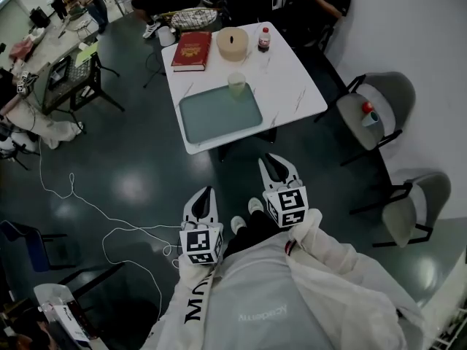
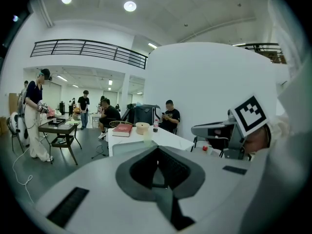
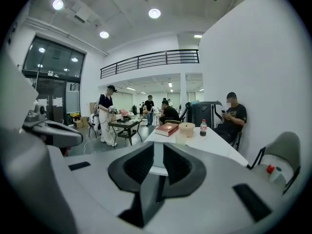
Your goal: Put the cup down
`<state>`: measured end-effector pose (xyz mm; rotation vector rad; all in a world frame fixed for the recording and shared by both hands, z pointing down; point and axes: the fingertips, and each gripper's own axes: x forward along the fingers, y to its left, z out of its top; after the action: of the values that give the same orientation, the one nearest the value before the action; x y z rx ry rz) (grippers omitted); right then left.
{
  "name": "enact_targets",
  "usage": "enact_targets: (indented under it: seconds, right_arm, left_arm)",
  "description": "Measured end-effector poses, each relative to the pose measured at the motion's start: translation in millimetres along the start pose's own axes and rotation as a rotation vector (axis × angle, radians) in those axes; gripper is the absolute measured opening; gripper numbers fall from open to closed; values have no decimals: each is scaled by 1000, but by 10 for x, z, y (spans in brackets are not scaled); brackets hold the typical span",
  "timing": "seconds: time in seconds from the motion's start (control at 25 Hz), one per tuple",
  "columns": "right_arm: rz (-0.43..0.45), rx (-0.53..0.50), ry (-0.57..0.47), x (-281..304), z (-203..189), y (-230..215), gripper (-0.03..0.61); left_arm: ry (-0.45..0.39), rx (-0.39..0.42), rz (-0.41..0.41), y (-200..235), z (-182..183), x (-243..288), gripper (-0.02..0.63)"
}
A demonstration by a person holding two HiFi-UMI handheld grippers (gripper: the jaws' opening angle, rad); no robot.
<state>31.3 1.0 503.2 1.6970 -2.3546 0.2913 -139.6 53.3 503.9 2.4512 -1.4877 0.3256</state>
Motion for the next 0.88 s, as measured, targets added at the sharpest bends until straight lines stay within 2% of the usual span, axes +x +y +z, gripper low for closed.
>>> enact_targets:
  seconds: [0.28,0.52,0.88]
  right_arm:
    - [-2,59,-52,-109,184,-194,8]
    - [8,66,-71,-129,262,-435,6]
    - [66,84,-79,-164,319,-562,6]
  left_arm:
    - [4,0,-26,-168,-1,253,11]
    - [-16,19,-18,-330,120,470,11]
    - [-42,69,-20,-557,368,733,11]
